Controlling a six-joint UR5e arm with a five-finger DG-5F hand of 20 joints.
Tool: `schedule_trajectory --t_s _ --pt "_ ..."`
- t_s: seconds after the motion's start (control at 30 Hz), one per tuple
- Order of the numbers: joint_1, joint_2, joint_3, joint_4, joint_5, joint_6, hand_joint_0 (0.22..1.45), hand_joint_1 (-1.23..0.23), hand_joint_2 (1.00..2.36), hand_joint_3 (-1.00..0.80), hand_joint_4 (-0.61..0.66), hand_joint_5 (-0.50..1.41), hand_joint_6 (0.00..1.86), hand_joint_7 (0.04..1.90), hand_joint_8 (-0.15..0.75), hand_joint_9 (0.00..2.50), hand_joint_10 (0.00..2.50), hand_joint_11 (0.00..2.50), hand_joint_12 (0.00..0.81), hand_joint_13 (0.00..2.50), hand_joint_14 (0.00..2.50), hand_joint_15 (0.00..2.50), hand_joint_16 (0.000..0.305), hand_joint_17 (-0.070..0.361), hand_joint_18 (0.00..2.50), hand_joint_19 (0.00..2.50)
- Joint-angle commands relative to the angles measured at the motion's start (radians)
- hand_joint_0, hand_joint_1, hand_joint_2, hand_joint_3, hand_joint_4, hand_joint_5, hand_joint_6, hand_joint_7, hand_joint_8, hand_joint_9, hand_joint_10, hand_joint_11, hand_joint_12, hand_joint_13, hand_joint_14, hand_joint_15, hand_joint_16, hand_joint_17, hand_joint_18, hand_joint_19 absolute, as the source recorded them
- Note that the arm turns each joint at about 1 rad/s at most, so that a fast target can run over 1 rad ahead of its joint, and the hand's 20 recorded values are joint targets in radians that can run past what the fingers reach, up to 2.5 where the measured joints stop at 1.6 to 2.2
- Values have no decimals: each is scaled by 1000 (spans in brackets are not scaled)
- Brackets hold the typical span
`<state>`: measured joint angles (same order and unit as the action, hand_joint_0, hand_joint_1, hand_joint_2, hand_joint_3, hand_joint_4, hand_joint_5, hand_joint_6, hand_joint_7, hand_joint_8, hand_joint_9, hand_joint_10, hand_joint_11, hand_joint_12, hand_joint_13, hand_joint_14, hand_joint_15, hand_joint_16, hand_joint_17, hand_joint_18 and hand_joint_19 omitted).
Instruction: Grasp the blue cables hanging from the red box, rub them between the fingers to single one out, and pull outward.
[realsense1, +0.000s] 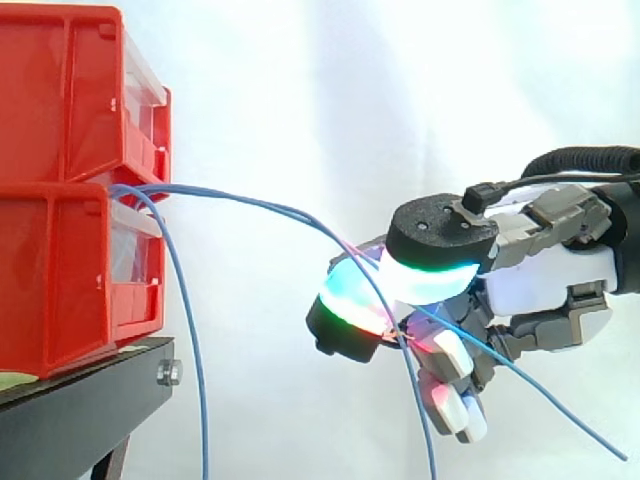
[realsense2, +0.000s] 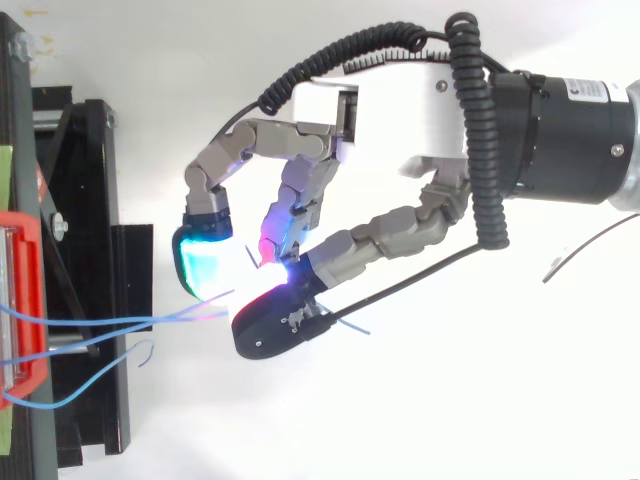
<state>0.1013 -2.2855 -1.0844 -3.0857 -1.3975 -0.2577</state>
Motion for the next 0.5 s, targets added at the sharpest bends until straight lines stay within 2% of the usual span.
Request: schedule_trajectory --t_s 0.0,0.47 --pt "0 0 0 -1 -2 0 561 -635 1009 -355 29 -100 842 1055 321 1229 21 679 428 1126 20 500 58 131 996 577" --pt "0 0 0 1 -5 0 527 -679 1005 -408 45 -101 806 1036 328 1232 21 683 432 1136 20 513 60 136 1012 575"
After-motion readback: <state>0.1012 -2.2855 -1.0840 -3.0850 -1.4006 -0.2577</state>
